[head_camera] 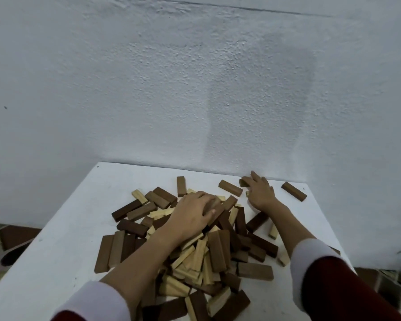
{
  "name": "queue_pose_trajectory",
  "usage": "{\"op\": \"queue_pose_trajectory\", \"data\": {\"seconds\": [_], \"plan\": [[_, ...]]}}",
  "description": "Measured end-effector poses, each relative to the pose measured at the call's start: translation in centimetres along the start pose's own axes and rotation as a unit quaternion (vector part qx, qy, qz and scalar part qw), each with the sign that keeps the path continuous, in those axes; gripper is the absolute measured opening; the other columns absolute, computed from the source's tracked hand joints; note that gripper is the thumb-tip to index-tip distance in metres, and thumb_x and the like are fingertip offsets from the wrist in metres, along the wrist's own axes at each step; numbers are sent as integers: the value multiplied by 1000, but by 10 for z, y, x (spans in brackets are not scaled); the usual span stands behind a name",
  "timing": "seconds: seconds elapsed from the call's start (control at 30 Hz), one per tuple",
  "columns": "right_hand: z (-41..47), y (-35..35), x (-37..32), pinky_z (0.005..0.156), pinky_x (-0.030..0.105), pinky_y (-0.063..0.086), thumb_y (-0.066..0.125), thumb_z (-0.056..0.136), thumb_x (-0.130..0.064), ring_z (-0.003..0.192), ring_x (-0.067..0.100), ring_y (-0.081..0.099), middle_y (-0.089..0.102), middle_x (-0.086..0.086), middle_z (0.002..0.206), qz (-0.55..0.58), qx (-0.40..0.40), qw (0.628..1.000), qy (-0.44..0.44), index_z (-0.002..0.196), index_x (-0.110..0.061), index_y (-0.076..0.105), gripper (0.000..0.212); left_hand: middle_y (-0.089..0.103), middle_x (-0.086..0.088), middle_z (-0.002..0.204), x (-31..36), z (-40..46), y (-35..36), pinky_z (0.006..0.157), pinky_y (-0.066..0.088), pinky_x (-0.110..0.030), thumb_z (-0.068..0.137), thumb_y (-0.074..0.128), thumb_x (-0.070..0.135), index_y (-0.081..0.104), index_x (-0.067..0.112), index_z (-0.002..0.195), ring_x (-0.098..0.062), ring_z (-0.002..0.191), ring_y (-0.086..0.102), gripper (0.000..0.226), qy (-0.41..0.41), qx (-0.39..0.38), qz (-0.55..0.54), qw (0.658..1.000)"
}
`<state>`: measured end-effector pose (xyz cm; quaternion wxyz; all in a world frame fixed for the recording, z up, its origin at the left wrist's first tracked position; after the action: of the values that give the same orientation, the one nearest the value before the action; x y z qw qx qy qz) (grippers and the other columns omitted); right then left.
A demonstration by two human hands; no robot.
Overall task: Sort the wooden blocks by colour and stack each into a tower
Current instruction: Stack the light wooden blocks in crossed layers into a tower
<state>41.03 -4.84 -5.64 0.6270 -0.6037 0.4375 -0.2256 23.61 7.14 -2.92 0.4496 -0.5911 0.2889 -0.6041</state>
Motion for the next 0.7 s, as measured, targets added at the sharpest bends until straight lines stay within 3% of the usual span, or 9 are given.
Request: {"op": "queue_pose_trajectory", "data": {"seconds": [0.07,0.17,0.3,0.4,0.47,0.6,0.7], "plan": [[0,1,1,110,45,23,35,97,-9,137,34,17,16,7,155,-2,1,1000,-6,145,-25,28,51,48,2,138,0,-1,0,105,30,-33,97,46,31,45,20,137,-17,125,41,42,-1,2,-1,1000],[-12,2,-5,90,38,37,36,92,-2,118,34,32,35,8,137,-5,11,1000,-29,140,-26,37,54,49,0,136,-1,-1,-2,103,32,-33,96,47,29,46,19,136,-18,123,43,41,-1,4,-20,1000],[-42,3,-16,84,29,27,34,91,-11,111,33,40,44,13,125,15,44,995,-85,138,-20,42,48,52,-2,133,0,-3,-4,100,34,-32,96,49,27,49,16,134,-19,120,46,40,-10,12,-40,999],[-56,3,-17,82,28,25,34,90,1,110,31,41,47,15,120,37,43,991,-123,138,-16,42,51,52,-1,133,1,-5,-4,101,34,-32,95,49,26,48,17,134,-19,121,45,40,-10,15,-44,999],[-52,-4,-5,85,29,30,37,85,8,113,31,40,47,14,125,53,73,991,-97,136,-16,45,57,52,0,133,1,-5,-4,102,34,-31,95,49,26,48,18,135,-18,121,44,40,-9,15,-47,999],[-31,-26,46,100,38,31,38,88,6,126,35,36,40,17,139,46,133,989,51,136,-10,44,52,52,0,132,1,-5,-5,101,33,-30,96,48,25,49,18,134,-17,121,44,38,-5,23,-49,999],[-19,-27,83,107,43,29,39,91,-3,130,38,32,32,18,146,-2,101,989,109,137,-9,40,47,52,1,132,0,-4,-5,100,32,-28,96,48,25,49,19,133,-16,121,43,38,-2,27,-49,998]]}}
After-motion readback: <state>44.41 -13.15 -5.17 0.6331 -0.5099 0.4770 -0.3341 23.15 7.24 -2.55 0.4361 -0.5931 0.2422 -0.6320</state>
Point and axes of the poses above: each hand's wrist, its own z-axis towards the middle knuckle, its own y-axis out of the palm, x = y × z, the point moved 5 cm from there along z, towards the middle knuckle
